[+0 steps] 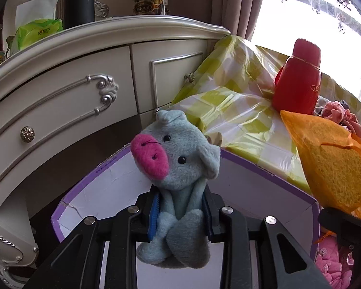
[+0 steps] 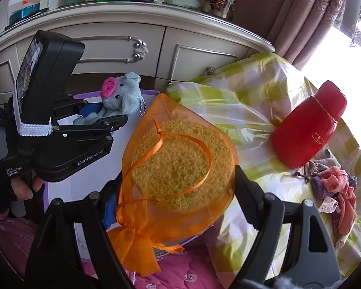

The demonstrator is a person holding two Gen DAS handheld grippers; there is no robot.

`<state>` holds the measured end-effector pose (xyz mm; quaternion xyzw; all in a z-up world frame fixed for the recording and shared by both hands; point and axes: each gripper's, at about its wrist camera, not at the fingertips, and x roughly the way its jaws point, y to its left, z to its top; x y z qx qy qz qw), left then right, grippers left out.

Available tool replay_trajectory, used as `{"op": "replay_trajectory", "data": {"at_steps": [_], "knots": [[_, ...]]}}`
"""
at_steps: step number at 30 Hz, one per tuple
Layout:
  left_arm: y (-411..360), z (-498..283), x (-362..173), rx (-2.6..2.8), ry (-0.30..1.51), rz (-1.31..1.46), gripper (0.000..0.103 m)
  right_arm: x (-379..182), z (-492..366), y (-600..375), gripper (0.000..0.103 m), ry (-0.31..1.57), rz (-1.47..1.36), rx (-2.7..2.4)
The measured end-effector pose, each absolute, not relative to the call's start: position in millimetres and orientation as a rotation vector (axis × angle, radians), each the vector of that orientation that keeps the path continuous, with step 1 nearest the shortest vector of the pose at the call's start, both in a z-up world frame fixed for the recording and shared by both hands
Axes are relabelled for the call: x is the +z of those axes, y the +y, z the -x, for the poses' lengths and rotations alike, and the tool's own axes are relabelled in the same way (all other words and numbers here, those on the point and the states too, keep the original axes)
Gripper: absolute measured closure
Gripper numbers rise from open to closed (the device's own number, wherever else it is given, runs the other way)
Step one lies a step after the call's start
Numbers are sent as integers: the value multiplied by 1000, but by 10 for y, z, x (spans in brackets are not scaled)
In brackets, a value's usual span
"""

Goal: Organize soft objects
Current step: 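Carry the pouch with the left gripper while the right carries the mesh bag into the purple-rimmed box, then move both open grippers back over the table pile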

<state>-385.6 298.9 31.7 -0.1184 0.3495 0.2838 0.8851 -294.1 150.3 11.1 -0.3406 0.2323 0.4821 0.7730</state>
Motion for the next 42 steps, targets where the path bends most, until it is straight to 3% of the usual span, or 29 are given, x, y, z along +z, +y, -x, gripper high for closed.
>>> {"op": "replay_trajectory", "data": {"at_steps": [5,8,10,16,24,27,29,36,42], "knots": [[3079,4085,250,633,767,260,71,9,2999,1561,21,529,744,1090],[3101,4172,233,619,794,258,65,-26,3015,1583,20,576,732,1155],[3090,4194,240,605,811,255,47,-54,3019,1588,20,606,727,1192],[3011,4248,528,645,704,202,15,-14,2896,1444,20,624,650,1201],[2799,3963,944,606,602,99,11,235,2292,835,16,702,283,1240],[2551,3717,1069,524,577,14,0,234,1990,434,15,692,217,1115],[2338,3478,1093,415,576,-23,0,191,1695,78,15,716,134,1002],[1436,2080,620,37,808,26,0,-125,850,-1139,15,793,-56,535],[681,1050,203,-5,802,-2,0,-288,350,-1751,15,809,-122,353]]}}
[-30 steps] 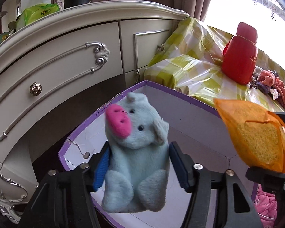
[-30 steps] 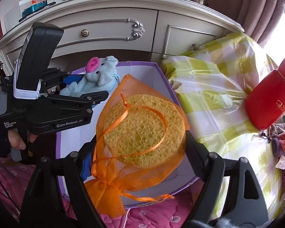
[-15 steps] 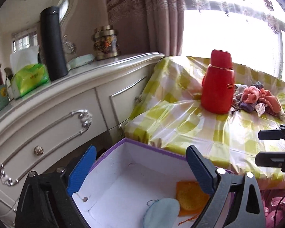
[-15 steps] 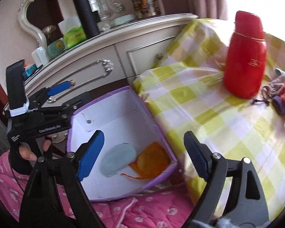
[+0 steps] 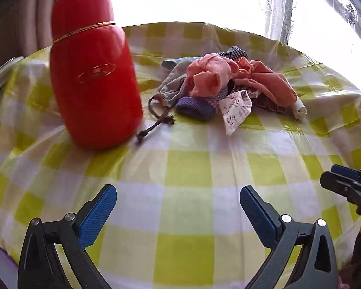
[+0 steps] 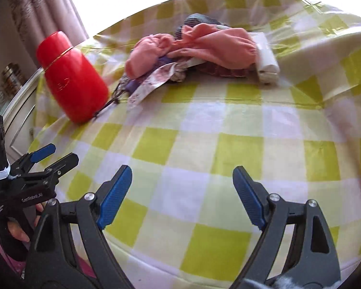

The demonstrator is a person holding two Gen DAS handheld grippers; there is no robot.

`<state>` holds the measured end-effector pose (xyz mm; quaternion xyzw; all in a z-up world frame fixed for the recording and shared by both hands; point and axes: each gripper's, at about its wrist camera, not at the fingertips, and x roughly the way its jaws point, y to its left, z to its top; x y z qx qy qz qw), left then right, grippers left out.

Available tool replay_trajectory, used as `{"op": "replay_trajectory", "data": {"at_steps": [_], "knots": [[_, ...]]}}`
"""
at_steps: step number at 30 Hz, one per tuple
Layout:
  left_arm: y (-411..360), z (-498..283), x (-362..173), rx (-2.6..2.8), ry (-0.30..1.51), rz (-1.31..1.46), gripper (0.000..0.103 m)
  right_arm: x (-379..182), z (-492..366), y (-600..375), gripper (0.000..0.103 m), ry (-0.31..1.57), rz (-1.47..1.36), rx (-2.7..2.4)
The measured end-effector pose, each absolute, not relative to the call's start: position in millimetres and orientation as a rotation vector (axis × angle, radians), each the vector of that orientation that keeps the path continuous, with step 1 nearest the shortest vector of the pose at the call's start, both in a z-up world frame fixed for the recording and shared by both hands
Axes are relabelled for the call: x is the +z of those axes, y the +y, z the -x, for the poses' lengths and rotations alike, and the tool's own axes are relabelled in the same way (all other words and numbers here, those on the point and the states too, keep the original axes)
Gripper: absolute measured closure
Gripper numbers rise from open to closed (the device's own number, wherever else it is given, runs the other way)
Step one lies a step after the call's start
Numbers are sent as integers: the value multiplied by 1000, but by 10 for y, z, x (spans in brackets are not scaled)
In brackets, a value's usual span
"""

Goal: Organize soft objects
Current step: 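Move both open grippers back over the table pile, then grasp the pink towel with the elephant patch with the right gripper and lift, then grasp the pink-and-white floral cloth with the left gripper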

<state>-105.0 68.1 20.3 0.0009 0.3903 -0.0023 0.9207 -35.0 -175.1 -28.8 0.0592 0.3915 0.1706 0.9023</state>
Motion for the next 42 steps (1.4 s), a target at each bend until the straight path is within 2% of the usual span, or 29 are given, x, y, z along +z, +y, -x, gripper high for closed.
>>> {"op": "replay_trajectory", "data": {"at_steps": [4,8,11,13,19,20,21,22,23,28,32,36,37,38,40,42], "knots": [[497,659,82,11,786,-49,0,-189,-86,-1916,15,754,-81,299],[583,513,29,-5,837,1,0,23,-691,-1844,15,686,-33,275],[699,397,-118,-29,948,84,0,189,-1121,-1691,15,634,2,283],[704,408,-109,-30,937,83,0,287,-1377,-1553,15,607,31,273],[800,420,-91,-41,921,122,0,140,-1928,-1270,15,720,120,277],[817,422,-89,-43,918,129,0,109,-1894,-1287,29,715,139,289],[836,423,-85,-44,917,131,0,108,-1815,-1327,53,702,140,315],[847,429,-87,-44,917,130,0,128,-1701,-1397,95,699,120,339],[854,428,-87,-45,917,130,0,184,-1515,-1499,96,660,87,353],[852,421,-89,-42,917,129,0,310,-430,-1996,96,590,20,395],[819,418,-91,-39,918,124,0,170,209,-2313,96,644,16,360],[820,419,-95,-34,921,115,0,-69,390,-2563,91,759,1,291],[824,419,-95,-33,922,111,0,-133,376,-2598,80,794,8,273],[824,410,-102,-32,924,107,0,-184,355,-2645,56,828,-3,255],[818,414,-105,-31,927,96,0,-253,348,-2720,22,844,-54,272],[810,422,-104,-30,929,88,0,-325,337,-2751,20,842,-101,300]]}}
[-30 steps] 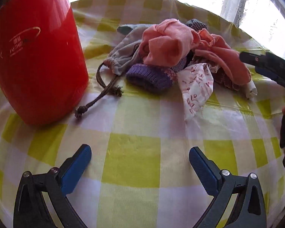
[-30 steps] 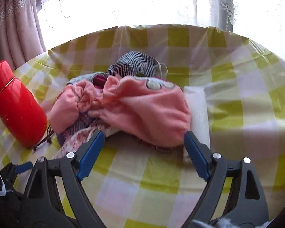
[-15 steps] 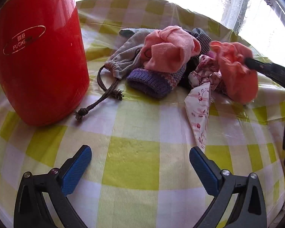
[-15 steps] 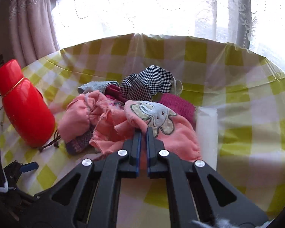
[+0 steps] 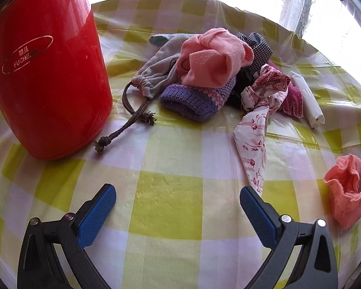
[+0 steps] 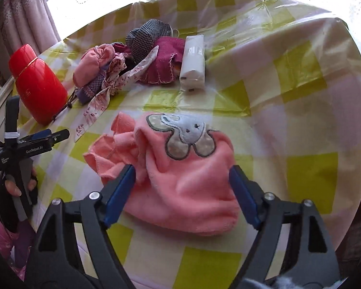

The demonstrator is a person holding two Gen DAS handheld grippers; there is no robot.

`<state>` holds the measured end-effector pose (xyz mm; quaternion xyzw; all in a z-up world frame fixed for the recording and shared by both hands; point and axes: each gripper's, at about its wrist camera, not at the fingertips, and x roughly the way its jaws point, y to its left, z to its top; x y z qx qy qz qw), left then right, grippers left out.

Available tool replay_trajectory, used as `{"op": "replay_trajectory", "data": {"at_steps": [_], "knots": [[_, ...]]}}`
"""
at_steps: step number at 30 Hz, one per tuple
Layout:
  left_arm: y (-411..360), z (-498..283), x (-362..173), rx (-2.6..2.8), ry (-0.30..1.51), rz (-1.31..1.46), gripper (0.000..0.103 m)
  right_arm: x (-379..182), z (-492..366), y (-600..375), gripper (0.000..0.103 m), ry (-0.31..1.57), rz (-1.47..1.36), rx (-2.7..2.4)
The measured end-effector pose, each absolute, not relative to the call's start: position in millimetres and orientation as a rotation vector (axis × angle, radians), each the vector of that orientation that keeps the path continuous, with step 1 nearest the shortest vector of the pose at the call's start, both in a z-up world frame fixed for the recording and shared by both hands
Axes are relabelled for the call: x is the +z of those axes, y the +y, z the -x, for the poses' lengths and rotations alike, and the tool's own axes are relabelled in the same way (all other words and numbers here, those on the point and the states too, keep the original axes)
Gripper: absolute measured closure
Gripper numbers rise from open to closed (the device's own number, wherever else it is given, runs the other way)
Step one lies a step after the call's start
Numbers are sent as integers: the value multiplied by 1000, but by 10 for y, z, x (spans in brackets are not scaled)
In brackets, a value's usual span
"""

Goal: Organize soft objects
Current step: 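Grasp the pink-and-white floral cloth with the left gripper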

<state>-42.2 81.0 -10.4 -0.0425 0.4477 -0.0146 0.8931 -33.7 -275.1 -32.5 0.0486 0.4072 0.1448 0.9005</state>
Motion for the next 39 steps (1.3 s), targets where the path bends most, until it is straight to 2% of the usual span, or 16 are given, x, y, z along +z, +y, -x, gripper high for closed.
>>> {"op": "replay_trajectory", "data": {"at_steps": [4,7,10,12,13,15,16,17,21,30,32,33,34,35,39], "knots": [[805,429,-106,-33,932,75,0,-470,229,-2575,20,881,-55,319],[787,424,-111,-29,939,56,0,-528,132,-2386,19,861,96,245],[762,409,-123,-23,946,36,0,-559,19,-2342,11,848,108,223],[714,392,-135,-14,955,13,0,-557,-28,-2353,10,844,106,215],[688,389,-136,-10,960,1,0,-547,-27,-2357,14,837,106,205],[613,402,-115,-54,964,23,0,-508,26,-2385,43,808,102,186],[536,404,-101,-99,965,29,0,-500,35,-2393,74,803,100,170],[430,392,-94,-133,973,19,0,-491,41,-2397,79,802,100,159],[-68,181,-130,-160,993,-88,0,-485,38,-2383,80,802,107,154],[-601,-716,-154,-110,988,-55,1,-493,27,-2409,80,802,104,161],[-623,-764,-140,-108,973,-48,8,-492,24,-2421,80,804,93,166],[-617,-735,-116,-109,952,-45,29,-492,29,-2426,80,805,87,167],[-607,-666,-82,-123,924,-51,77,-493,31,-2432,80,805,80,169],[-594,-604,-61,-178,926,-46,91,-494,30,-2437,80,805,75,171],[-409,35,-6,-246,899,-15,90,-492,27,-2449,79,806,59,176]]}}
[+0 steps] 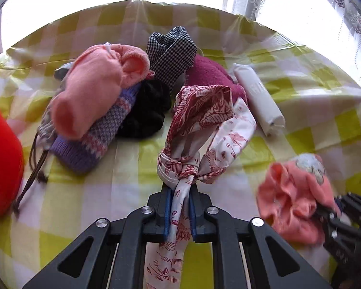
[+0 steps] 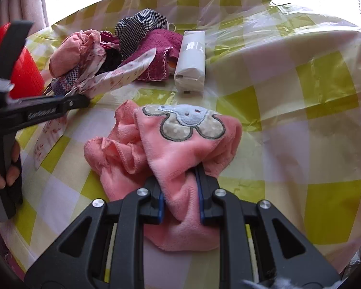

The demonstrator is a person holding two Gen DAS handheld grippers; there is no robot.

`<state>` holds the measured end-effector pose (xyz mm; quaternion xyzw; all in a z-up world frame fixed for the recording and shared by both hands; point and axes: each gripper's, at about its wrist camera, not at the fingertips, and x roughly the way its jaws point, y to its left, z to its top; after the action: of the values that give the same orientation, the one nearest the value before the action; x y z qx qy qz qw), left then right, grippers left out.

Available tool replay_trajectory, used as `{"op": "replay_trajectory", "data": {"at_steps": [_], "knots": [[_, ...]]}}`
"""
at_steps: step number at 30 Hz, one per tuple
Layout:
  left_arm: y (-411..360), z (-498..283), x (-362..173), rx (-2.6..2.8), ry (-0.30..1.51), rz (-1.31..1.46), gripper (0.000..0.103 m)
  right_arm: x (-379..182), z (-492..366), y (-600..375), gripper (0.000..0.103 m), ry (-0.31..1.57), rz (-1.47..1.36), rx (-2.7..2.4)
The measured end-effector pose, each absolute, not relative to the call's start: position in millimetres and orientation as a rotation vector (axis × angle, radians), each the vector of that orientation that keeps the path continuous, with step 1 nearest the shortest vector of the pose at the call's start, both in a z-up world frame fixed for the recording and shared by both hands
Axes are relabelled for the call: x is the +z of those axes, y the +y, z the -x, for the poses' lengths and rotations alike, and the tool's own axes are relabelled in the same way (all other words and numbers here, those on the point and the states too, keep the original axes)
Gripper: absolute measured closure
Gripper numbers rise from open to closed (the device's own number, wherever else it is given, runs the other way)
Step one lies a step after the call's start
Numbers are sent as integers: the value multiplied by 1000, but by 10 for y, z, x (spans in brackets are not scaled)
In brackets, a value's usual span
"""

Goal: Organize soft objects
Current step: 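Grasp the pink-and-white floral cloth with the left gripper, then carry the floral cloth with the left gripper while the right carries the towel into the box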

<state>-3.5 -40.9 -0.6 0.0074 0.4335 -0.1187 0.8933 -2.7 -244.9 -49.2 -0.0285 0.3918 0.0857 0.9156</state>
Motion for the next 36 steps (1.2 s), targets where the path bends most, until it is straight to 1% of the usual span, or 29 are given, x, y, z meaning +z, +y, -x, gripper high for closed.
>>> {"op": "replay_trajectory", "data": {"at_steps": [3,6,9,13,19,21,23,26,31,36], "knots": [[-174,526,-20,-221,892,8,90,-491,25,-2446,79,806,63,175],[93,819,-43,-176,885,54,90,-491,26,-2442,79,805,66,174],[242,799,-93,-178,888,101,90,-492,34,-2429,80,805,74,169],[139,749,-79,-163,883,46,88,-494,41,-2413,80,803,86,167],[251,842,-97,-175,878,94,88,-493,21,-2437,80,803,81,176],[206,831,-88,-163,877,70,88,-488,20,-2432,80,799,95,168],[216,837,-75,-148,877,73,88,-452,54,-2415,84,774,111,154],[291,1014,9,-137,856,112,88,-344,305,-2402,86,731,37,162],[321,1429,268,-99,753,63,88,-171,882,-2126,86,640,31,230],[320,1681,520,-48,657,23,88,37,1178,-1990,86,562,17,261]]}}
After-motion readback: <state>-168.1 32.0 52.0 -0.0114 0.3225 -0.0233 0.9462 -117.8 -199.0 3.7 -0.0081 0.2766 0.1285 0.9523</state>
